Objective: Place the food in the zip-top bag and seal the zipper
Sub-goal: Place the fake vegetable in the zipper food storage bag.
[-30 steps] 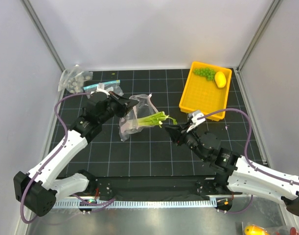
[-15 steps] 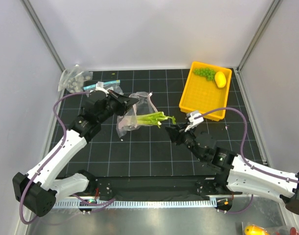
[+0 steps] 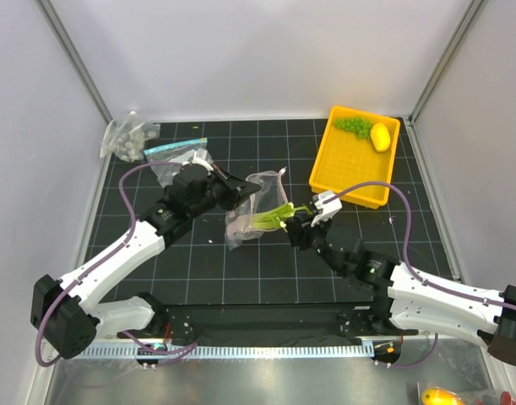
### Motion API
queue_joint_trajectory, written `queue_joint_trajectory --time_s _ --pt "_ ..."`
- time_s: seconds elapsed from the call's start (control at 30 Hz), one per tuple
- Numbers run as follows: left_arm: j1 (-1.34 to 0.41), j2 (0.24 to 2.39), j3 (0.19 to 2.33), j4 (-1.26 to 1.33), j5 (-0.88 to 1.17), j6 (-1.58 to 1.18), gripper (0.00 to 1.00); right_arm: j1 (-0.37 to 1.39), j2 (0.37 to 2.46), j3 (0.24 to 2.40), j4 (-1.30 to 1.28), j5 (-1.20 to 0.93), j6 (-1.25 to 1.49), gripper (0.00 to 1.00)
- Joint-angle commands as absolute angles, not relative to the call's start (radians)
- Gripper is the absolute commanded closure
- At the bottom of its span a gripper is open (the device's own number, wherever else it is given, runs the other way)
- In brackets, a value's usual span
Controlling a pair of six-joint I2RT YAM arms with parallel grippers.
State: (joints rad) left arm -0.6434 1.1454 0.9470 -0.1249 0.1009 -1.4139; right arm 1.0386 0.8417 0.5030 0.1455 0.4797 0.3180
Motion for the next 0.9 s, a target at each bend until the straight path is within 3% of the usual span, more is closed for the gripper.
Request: queue_joint_trajectory --time_s 0.0,0.87 --pt "-0.663 1.172 0.946 -0.021 0.104 -1.419 1.00 1.035 0.804 0.525 0.215 0.494 0.333 0.57" --pt "-0.712 1.242 0.897 0.109 0.067 -1.422 1.00 1.011 0.802 0.508 0.241 0.442 0.400 0.50"
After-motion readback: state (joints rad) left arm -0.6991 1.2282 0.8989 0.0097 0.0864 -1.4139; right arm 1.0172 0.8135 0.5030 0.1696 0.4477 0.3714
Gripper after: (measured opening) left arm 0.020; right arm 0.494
